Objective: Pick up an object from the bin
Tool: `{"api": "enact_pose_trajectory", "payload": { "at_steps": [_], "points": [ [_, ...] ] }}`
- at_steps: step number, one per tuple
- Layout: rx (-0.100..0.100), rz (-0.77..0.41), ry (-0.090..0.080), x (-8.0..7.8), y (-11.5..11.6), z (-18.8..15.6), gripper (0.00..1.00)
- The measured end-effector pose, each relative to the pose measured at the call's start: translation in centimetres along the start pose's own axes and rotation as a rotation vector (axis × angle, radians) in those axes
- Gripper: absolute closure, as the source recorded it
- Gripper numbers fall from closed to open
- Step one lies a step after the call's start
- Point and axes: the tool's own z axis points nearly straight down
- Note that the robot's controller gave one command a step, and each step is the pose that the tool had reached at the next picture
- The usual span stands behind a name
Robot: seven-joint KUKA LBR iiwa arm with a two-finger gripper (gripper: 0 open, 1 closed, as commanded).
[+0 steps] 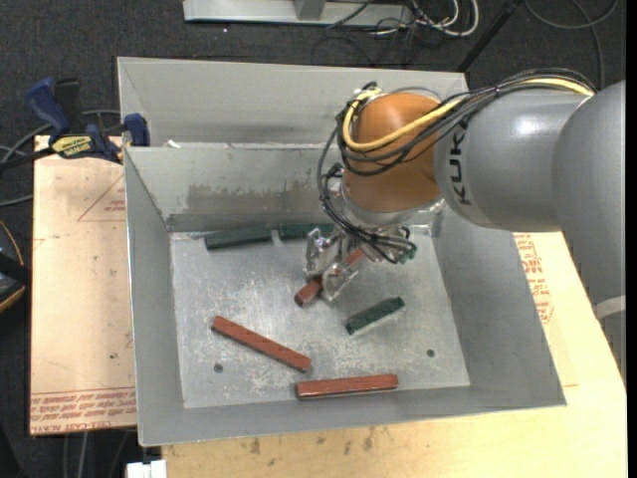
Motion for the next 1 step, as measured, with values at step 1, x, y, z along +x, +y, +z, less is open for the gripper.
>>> {"api": "enact_pose_trajectory", "payload": {
  "at_steps": [1],
  "points": [
    [0.000, 0.000, 0.000, 0.00, 0.00, 0.00, 1.00]
  ]
}}
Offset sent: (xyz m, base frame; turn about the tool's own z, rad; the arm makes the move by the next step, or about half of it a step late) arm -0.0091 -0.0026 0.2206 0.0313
